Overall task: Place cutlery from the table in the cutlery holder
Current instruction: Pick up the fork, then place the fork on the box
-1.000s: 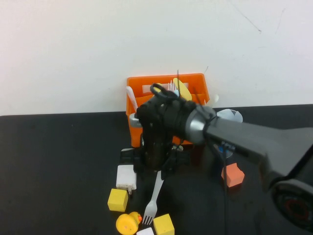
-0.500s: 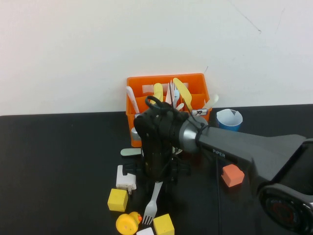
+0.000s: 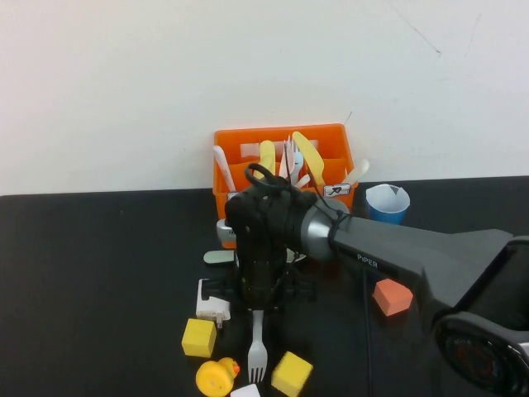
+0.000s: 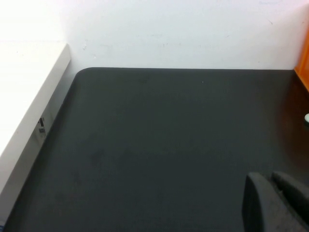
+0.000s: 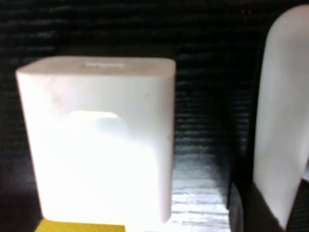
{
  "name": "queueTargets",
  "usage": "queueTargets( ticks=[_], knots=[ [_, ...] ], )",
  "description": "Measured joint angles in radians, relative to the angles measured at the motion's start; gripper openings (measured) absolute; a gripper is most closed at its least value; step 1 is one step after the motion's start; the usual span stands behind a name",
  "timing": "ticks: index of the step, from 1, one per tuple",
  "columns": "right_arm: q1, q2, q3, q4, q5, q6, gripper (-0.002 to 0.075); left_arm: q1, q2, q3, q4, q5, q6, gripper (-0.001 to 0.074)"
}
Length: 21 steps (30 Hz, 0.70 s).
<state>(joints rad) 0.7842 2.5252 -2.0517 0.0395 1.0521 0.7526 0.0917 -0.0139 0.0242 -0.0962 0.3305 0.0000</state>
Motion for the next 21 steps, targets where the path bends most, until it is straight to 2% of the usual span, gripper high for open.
queueTargets(
  ticks=[12,16,21],
  knots=[
    [0.068,-0.109,0.002,-0.125,-0.006,-0.123,0.0144,0.0,0.0,0.0,0.0,0.001,0.0,-0.0001],
    [0.091,-0.172,0.016,-0.172,-0.082,-0.161,0.0144,0.0,0.0,-0.001,0.0,0.002,0.0,-0.0001],
    [0.115,-0.29,0.129,-0.207,-0.275,-0.202,0.0143,0.0,0.0,-0.001,-0.001,0.002,0.0,-0.0001]
  ],
)
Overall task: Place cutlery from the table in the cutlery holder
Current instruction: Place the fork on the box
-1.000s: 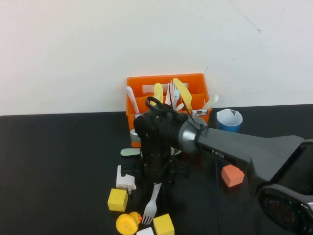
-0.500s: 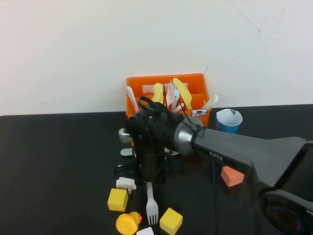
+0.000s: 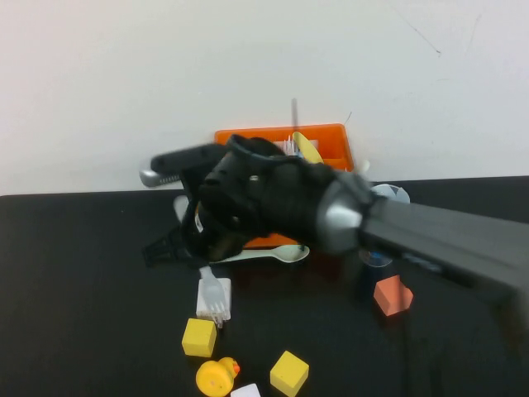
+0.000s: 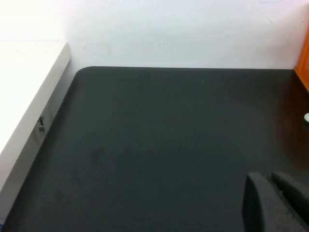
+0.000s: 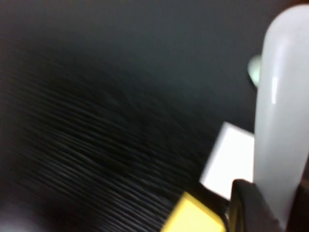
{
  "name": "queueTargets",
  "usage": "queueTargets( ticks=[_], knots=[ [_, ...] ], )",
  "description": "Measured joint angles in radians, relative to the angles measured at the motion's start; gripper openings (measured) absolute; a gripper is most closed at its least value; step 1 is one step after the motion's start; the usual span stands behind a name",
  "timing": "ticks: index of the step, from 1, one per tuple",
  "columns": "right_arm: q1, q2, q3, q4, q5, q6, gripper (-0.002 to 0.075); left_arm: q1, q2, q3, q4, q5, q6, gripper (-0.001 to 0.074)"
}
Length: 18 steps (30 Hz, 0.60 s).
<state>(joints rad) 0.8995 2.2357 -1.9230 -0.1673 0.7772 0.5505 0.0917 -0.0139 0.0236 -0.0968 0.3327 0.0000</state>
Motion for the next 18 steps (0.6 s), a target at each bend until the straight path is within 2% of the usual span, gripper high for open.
queueTargets(
  ticks=[10,18],
  knots=[
    [-0.009,-0.303,0.447,-0.028,-0.669,-0.2,0.0143,0.0,0.0,0.0,-0.002,0.0,0.0,-0.0001],
    [-0.111,-0.379,0.651,-0.063,-1.197,-0.296,0.0143,0.0,0.0,0.0,-0.002,0.0,0.0,-0.0001]
  ],
)
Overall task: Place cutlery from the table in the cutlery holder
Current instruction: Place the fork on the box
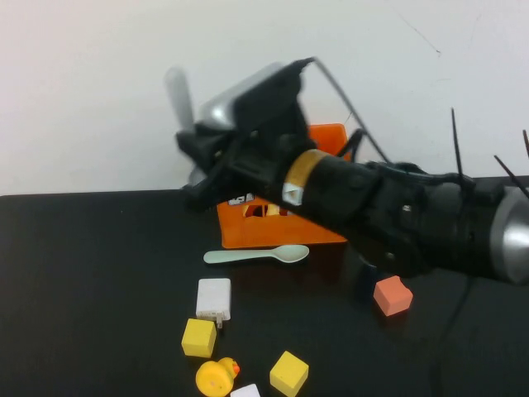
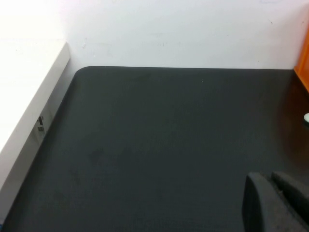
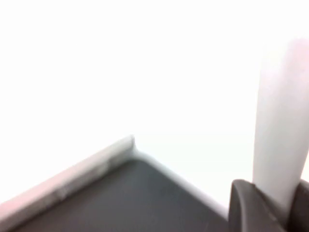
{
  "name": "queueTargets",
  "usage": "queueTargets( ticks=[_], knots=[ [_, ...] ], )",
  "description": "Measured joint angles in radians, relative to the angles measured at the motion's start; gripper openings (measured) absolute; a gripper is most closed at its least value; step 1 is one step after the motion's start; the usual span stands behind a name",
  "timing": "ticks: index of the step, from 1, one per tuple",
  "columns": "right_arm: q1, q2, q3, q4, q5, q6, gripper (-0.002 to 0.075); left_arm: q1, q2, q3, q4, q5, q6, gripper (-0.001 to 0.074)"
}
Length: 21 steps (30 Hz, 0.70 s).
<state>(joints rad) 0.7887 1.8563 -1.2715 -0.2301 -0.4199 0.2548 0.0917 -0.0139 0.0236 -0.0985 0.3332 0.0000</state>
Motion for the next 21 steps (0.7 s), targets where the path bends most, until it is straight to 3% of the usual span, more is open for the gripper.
queueTargets(
  ticks=[5,14,21],
  knots=[
    [-0.088,0.0,0.101,0.046,-0.276,-0.099,0.0143,0.0,0.0,0.0,0.0,0.0,0.0,-0.0001],
    [-0.247,0.015,0.117,0.072,-0.364,-0.134,0.0143,0.0,0.0,0.0,0.0,0.0,0.0,-0.0001],
    [-0.271,0.129,0.117,0.074,-0.452,-0.142,0.0143,0.0,0.0,0.0,0.0,0.002,0.006,-0.0001]
  ],
)
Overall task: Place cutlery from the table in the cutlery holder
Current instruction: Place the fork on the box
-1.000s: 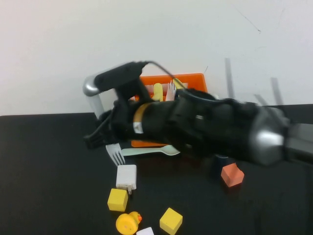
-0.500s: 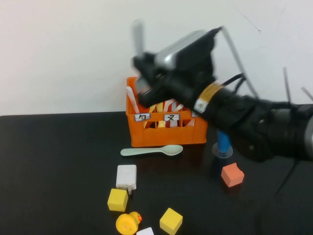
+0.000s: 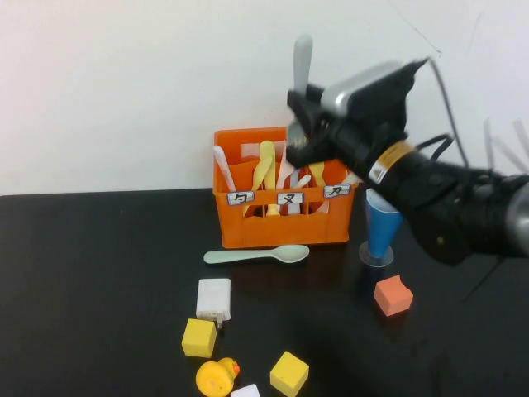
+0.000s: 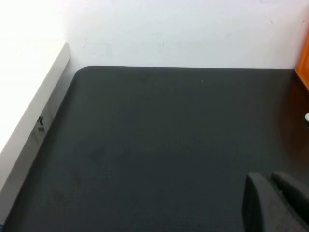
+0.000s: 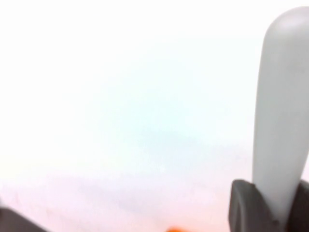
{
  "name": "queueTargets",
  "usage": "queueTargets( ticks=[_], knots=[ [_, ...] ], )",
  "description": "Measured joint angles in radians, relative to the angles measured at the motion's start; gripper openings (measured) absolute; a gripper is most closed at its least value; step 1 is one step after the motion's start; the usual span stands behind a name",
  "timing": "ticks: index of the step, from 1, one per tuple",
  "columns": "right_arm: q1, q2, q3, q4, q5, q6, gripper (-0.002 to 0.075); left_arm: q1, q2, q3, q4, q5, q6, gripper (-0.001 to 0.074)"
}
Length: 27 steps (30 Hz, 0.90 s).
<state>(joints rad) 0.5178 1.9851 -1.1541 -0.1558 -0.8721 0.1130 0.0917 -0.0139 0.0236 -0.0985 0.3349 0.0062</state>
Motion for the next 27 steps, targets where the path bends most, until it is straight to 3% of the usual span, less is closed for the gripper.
queueTargets(
  ticks=[12,15,20,27],
  knots=[
    [-0.002,0.166,-0.126,0.0,-0.013,-0.008,0.0148,0.0,0.0,0.0,0.0,0.0,0.0,-0.0001],
    [-0.002,0.174,-0.147,0.0,0.027,-0.014,0.0194,0.0,0.0,0.0,0.0,0.0,0.0,-0.0001],
    [-0.002,0.174,-0.152,-0.002,0.054,-0.019,0.0335,0.0,0.0,0.0,0.0,0.0,0.0,-0.0001],
    [-0.002,0.152,-0.152,-0.12,0.086,0.067,0.0367,0.0,0.0,0.0,0.0,0.0,0.0,-0.0001]
  ],
)
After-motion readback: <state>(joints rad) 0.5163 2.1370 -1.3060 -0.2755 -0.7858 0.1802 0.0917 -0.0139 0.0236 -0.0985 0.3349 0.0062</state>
